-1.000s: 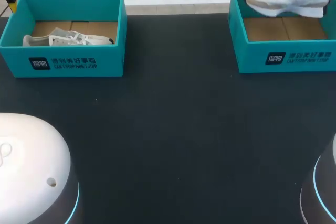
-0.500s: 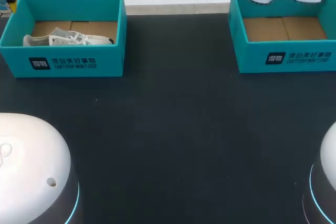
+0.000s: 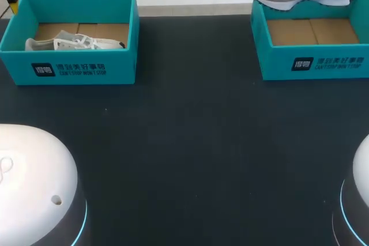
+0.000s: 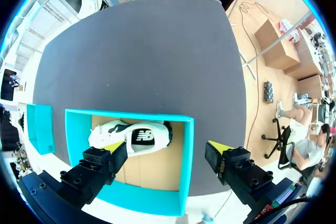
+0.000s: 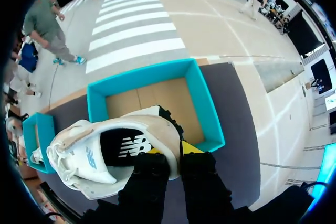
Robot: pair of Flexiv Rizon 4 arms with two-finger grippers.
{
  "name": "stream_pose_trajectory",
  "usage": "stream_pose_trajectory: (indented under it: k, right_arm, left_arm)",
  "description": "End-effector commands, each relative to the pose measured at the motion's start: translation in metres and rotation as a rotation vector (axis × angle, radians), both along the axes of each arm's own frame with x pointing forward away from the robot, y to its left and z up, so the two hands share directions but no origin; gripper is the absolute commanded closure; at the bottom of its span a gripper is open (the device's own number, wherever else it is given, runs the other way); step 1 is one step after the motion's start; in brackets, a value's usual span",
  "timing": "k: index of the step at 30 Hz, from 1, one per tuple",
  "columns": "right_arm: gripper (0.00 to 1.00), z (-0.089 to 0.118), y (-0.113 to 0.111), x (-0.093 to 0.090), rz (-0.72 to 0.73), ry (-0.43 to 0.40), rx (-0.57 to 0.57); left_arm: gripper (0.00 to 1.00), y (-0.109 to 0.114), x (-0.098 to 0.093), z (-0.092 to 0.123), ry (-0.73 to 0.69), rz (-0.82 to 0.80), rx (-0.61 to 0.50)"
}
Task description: Take the shoe out of the shoebox, open the shoe tongue, remove and reinsert the insole, then place the shoe into the shoebox
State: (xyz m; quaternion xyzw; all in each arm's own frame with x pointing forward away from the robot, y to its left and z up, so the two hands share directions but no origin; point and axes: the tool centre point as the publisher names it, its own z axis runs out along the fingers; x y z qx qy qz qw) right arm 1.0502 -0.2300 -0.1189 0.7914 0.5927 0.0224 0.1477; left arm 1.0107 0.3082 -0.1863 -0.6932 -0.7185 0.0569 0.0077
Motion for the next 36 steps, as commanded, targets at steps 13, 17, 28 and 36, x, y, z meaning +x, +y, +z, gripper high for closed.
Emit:
stream_pose_trajectory:
  k: [13,17,28,36]
  right_arm:
    - [1.0,-0.021,0.141,-0.121,-0.063,-0.056,0.012]
    - [1.0,-0.023,0.174,-0.156,-0.078,-0.01,-0.083]
    - [1.0,-0.028,0.262,-0.238,-0.012,0.013,-0.032]
    - [1.0,-0.032,0.273,-0.254,0.021,0.046,-0.063]
  left_arm:
    - [0.0,0.0,-0.001,0.0,-0.001,0.0,0.001]
    - [0.0,0.0,-0.001,0.0,-0.001,0.0,0.001]
    - [0.0,0.0,-0.001,0.0,-0.001,0.0,0.001]
    - [0.0,0.0,-0.001,0.0,-0.001,0.0,0.001]
